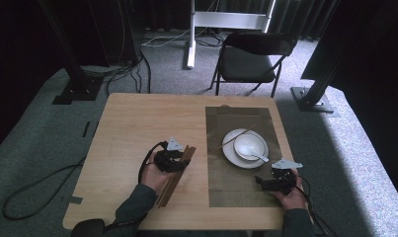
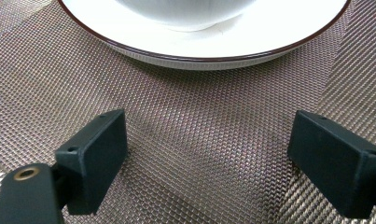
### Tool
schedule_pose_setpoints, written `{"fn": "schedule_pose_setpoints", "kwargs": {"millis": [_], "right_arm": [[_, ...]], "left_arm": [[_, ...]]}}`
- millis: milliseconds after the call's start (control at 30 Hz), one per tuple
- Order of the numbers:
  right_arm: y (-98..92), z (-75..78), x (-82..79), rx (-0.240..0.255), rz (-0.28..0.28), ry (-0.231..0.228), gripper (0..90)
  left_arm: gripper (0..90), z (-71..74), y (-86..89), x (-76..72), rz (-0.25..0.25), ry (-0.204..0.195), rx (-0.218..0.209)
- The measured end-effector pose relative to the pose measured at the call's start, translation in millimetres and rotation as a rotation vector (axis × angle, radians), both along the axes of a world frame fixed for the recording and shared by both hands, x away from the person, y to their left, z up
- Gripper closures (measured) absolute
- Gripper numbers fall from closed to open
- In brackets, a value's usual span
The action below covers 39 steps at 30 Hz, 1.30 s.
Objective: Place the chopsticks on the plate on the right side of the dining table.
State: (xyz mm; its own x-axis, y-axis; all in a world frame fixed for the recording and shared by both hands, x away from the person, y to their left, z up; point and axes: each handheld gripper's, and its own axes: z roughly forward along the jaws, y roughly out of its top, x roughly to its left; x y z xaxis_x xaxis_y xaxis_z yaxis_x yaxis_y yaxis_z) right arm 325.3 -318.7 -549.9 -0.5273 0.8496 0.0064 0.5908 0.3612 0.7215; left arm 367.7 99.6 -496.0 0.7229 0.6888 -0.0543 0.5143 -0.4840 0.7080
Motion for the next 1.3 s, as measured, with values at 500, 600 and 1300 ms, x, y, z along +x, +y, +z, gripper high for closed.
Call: {"fn": "schedule_pose_setpoints", "kwargs": {"millis": [500, 600, 1300], "right_arm": [[0.0, 0.0, 0.0, 0.000, 0.000, 0.000, 11.5], [0.0, 0.0, 0.0, 0.000, 0.000, 0.000, 11.5], [0.0, 0.0, 0.0, -0.001, 0.001, -0.001, 11.5]], "left_arm": [[54.8, 0.3, 15.7, -6.4, 0.040, 0.026, -0.009], [54.8, 0.8, 18.2, -8.1, 0.046, 0.029, -0.012], [54.5, -6.2, 32.8, -22.8, 0.066, 0.057, 0.008]]}}
